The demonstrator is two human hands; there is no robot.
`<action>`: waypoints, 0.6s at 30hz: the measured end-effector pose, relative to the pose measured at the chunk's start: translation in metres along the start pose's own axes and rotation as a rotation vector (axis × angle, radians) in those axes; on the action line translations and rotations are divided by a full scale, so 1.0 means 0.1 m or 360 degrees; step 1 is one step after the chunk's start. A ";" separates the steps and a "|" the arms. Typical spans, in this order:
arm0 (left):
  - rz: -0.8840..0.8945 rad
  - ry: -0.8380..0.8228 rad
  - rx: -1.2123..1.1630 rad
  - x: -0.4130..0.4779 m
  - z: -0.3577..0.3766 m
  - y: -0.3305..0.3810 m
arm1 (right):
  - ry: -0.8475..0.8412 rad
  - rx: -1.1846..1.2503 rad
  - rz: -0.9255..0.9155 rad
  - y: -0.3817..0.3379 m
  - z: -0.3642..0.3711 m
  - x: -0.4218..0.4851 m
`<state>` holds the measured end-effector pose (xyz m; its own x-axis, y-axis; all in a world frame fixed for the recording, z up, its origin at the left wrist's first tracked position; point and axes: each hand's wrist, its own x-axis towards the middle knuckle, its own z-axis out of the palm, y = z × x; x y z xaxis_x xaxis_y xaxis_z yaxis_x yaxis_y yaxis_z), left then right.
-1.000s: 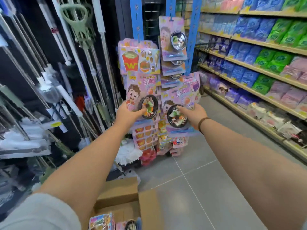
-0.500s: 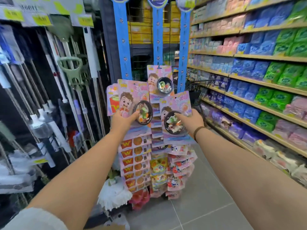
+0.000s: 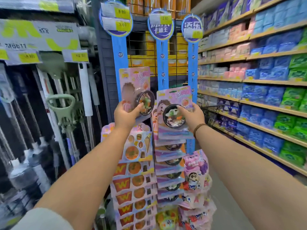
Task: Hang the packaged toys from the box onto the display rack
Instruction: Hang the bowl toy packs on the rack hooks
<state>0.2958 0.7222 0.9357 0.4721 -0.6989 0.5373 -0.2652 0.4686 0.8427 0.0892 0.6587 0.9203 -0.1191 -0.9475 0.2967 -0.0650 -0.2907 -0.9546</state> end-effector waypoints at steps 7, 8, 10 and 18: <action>0.0074 0.0067 -0.0114 0.44 0.20 0.04 | -0.0047 0.0197 0.0064 -0.01 0.07 0.53; 0.0084 0.0064 -0.0122 0.46 0.22 0.05 | -0.0066 0.0249 0.0074 -0.02 0.08 0.59; 0.0100 0.0069 -0.0130 0.49 0.26 0.04 | -0.0097 0.0315 0.0092 -0.03 0.11 0.67; 0.0161 0.0186 -0.0133 0.50 0.26 0.05 | -0.0338 0.0368 0.0156 0.01 0.25 1.02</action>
<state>0.2962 0.6753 0.9674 0.5423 -0.5804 0.6074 -0.2479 0.5803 0.7758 0.1015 0.5587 0.9489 0.0970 -0.9720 0.2141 0.1659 -0.1963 -0.9664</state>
